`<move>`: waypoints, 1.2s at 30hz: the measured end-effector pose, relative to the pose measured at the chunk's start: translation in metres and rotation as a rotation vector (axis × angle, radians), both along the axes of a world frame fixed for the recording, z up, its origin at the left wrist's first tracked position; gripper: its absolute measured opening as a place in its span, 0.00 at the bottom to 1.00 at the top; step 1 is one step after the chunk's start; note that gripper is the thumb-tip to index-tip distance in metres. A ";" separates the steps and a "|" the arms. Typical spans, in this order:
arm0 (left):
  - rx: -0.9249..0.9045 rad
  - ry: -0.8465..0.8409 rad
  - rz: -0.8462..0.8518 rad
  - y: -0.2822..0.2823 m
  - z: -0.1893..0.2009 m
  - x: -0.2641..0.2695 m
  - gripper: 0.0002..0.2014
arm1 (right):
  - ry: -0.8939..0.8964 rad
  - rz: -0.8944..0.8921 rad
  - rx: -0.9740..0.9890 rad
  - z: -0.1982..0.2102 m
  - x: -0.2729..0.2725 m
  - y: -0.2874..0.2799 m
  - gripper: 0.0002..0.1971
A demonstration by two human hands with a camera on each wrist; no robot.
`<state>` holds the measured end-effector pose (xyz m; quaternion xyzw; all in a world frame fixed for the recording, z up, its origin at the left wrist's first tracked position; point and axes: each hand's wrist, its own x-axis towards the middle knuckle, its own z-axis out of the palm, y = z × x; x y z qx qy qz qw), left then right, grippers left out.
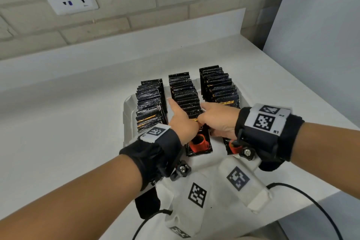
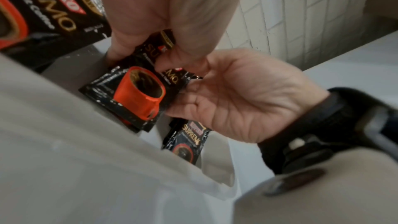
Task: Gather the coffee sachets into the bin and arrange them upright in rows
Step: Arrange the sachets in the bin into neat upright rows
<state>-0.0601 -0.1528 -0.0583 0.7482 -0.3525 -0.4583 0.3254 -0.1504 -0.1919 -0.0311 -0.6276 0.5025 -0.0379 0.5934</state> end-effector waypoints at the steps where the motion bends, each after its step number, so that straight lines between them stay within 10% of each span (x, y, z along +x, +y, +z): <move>1: -0.011 0.045 0.024 -0.001 0.000 0.000 0.50 | -0.038 -0.032 0.012 0.001 0.001 0.000 0.20; 15: -0.113 0.114 0.061 0.002 0.011 0.005 0.42 | -0.080 -0.240 0.097 -0.006 0.010 -0.012 0.24; 22: -0.268 0.062 0.042 0.011 0.052 0.039 0.37 | -0.130 -0.254 0.077 0.010 0.009 -0.022 0.10; 26: -0.342 0.072 0.274 0.019 0.047 0.092 0.23 | -0.122 -0.237 0.039 0.010 0.017 -0.025 0.30; 36: -0.237 0.276 0.418 0.009 0.005 0.102 0.33 | -0.136 -0.342 0.005 0.004 0.029 -0.049 0.38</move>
